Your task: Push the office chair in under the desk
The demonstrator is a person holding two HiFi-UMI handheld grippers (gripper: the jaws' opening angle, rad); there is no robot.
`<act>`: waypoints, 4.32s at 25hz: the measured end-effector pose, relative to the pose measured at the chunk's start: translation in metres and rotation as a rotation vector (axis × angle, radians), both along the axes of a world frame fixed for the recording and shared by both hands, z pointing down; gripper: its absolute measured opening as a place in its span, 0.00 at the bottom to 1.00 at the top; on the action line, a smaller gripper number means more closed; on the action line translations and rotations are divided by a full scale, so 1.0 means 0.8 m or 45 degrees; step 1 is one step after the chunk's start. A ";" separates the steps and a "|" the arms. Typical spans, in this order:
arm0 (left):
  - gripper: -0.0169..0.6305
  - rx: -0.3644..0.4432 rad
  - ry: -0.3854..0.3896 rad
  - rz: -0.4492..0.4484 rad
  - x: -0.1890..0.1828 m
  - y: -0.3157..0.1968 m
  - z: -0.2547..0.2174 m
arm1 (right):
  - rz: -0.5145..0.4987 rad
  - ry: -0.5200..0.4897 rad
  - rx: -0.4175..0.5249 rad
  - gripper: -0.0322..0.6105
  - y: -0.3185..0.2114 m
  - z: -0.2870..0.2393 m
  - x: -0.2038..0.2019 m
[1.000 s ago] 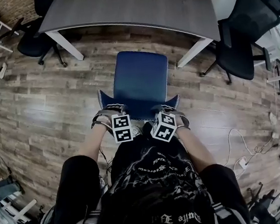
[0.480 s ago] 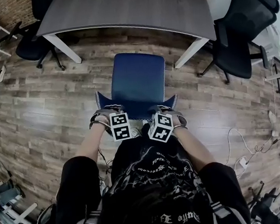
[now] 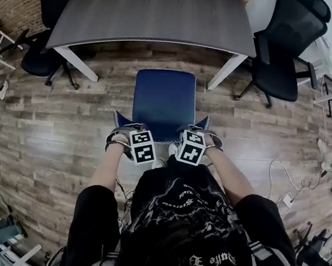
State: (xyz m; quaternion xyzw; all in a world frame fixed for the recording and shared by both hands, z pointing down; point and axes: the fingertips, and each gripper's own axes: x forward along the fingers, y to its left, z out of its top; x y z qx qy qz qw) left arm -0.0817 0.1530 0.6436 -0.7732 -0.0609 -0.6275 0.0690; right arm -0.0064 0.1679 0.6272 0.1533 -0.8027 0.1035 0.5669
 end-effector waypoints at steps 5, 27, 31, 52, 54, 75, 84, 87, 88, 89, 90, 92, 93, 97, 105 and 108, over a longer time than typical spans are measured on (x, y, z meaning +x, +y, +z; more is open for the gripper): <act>0.19 -0.007 -0.006 0.003 0.001 -0.006 0.000 | -0.010 -0.012 -0.007 0.20 -0.006 0.000 0.000; 0.19 0.011 -0.009 -0.021 0.019 -0.042 0.005 | -0.014 -0.016 -0.013 0.20 -0.042 0.006 0.019; 0.19 0.015 -0.011 -0.028 0.025 -0.052 0.004 | -0.015 -0.018 -0.007 0.20 -0.052 0.005 0.025; 0.19 0.012 -0.025 -0.085 0.042 -0.084 0.008 | -0.030 -0.032 -0.022 0.20 -0.085 0.007 0.042; 0.19 0.013 -0.024 -0.095 0.044 -0.087 0.010 | -0.035 -0.028 -0.019 0.20 -0.089 0.009 0.044; 0.19 0.018 -0.022 -0.101 0.043 -0.123 0.005 | -0.019 -0.027 -0.010 0.20 -0.123 0.005 0.043; 0.20 0.015 -0.022 -0.097 0.048 -0.142 0.006 | -0.020 -0.026 -0.013 0.20 -0.141 0.005 0.048; 0.20 0.014 -0.027 -0.087 0.049 -0.147 0.007 | -0.011 -0.026 -0.016 0.20 -0.146 0.007 0.050; 0.20 0.014 -0.027 -0.085 0.049 -0.149 0.007 | -0.010 -0.025 -0.016 0.20 -0.148 0.007 0.050; 0.20 0.013 -0.025 -0.085 0.048 -0.151 0.007 | -0.009 -0.025 -0.015 0.20 -0.150 0.007 0.049; 0.20 0.014 -0.023 -0.087 0.048 -0.154 0.007 | -0.011 -0.025 -0.014 0.20 -0.153 0.007 0.048; 0.20 0.016 -0.021 -0.091 0.049 -0.159 0.006 | -0.018 -0.026 -0.015 0.20 -0.158 0.007 0.049; 0.20 0.020 -0.020 -0.094 0.051 -0.161 0.006 | -0.023 -0.025 -0.017 0.20 -0.160 0.007 0.051; 0.20 0.014 -0.018 -0.081 0.058 -0.166 0.009 | -0.013 -0.022 -0.026 0.21 -0.164 0.008 0.058; 0.20 0.014 -0.019 -0.077 0.053 -0.185 0.006 | -0.010 -0.021 -0.021 0.21 -0.184 0.006 0.053; 0.20 0.016 -0.021 -0.072 0.053 -0.191 0.006 | -0.008 -0.026 -0.019 0.21 -0.189 0.005 0.053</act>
